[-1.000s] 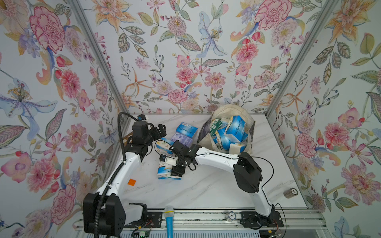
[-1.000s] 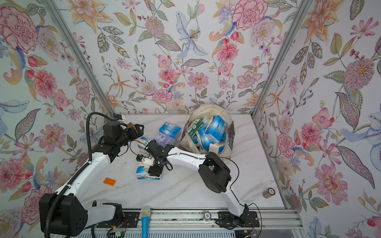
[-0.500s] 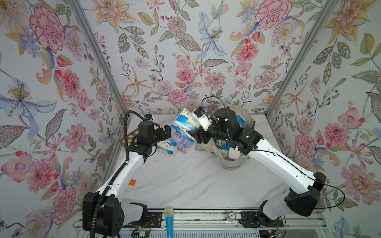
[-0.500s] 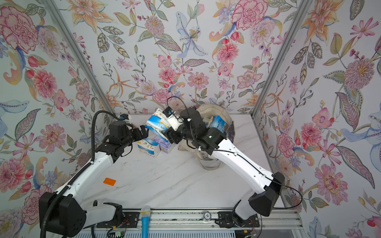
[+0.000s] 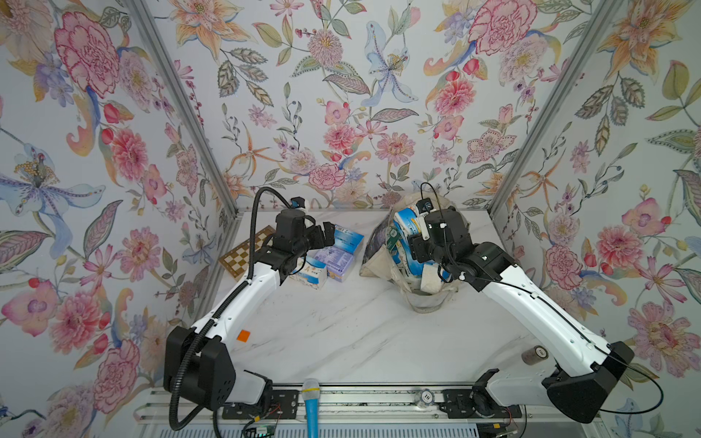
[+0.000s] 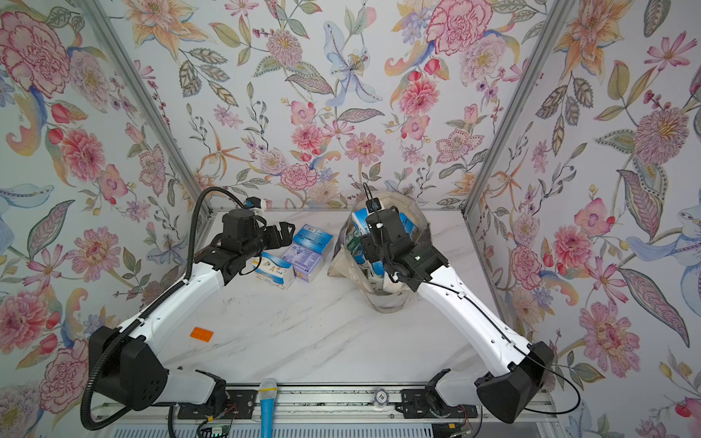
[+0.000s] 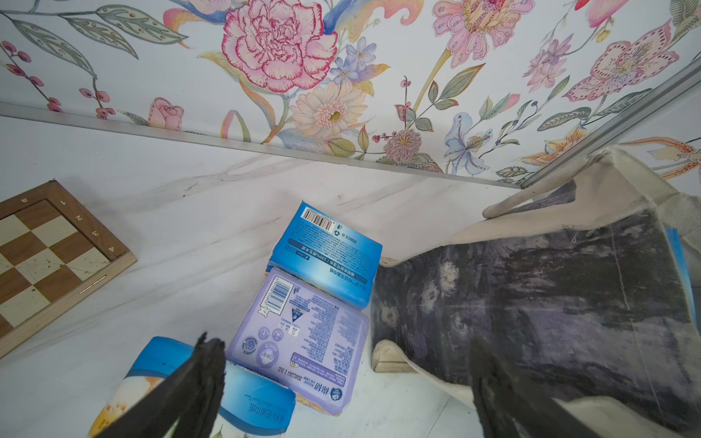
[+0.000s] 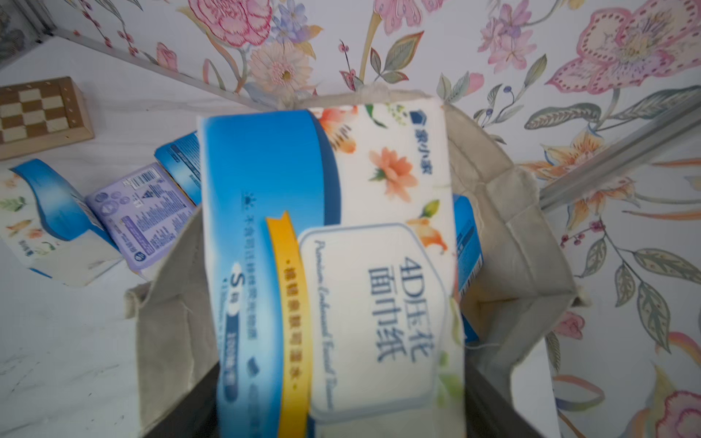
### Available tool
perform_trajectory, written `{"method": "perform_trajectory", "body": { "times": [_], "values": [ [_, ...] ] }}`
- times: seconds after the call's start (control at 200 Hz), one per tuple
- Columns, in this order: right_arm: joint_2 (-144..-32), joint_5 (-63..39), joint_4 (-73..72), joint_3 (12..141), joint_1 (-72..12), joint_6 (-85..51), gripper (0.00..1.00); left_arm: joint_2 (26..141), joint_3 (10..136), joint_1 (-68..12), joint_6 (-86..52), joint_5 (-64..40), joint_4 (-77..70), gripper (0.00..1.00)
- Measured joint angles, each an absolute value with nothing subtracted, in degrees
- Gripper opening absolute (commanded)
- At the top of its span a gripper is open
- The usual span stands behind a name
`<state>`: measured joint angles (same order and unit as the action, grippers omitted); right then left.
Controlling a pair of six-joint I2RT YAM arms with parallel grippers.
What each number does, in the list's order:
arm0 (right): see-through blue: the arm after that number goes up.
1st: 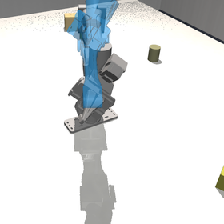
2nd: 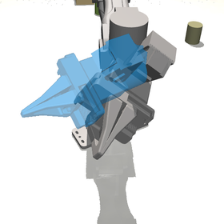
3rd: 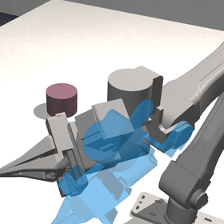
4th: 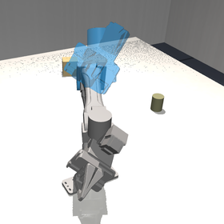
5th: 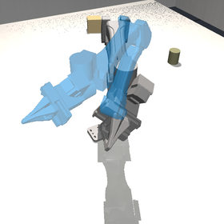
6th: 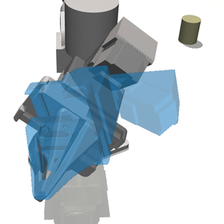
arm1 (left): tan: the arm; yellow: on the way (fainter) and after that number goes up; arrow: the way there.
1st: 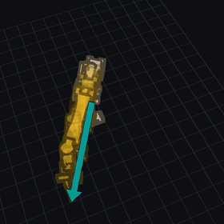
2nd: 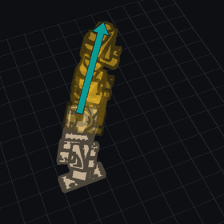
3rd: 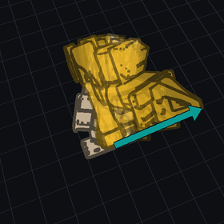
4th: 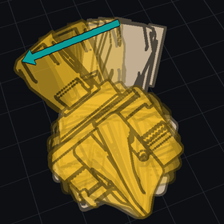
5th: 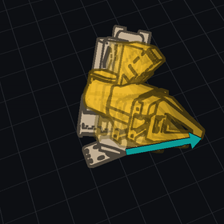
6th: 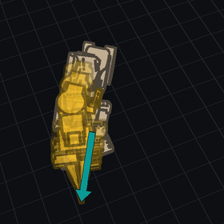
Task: Put tissues into the canvas bag
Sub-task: Place the pack of facial tissues in the canvas bag.
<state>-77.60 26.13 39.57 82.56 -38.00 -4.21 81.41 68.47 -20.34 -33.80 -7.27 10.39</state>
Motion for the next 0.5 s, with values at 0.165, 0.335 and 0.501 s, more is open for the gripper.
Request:
{"method": "perform_trajectory", "body": {
  "times": [0.165, 0.335, 0.501],
  "values": [
    [-79.66, 25.61, 41.56, 80.49, -37.56, -6.76, 0.73, 81.41, 68.58, -20.34, -33.8, -7.16, 10.96, 0.99],
    [-81.25, 21.37, 41.43, 80.03, -37.56, -8.71, 0.73, 81.43, 68.69, -20.34, -33.74, -7.01, 11.7, 0.99],
    [-84.23, 16.12, 42.02, 79.81, -37.3, -9.78, 0.74, 81.93, 69.8, -20.34, -33.34, -6.81, 12.45, 0.99]
  ]
}}
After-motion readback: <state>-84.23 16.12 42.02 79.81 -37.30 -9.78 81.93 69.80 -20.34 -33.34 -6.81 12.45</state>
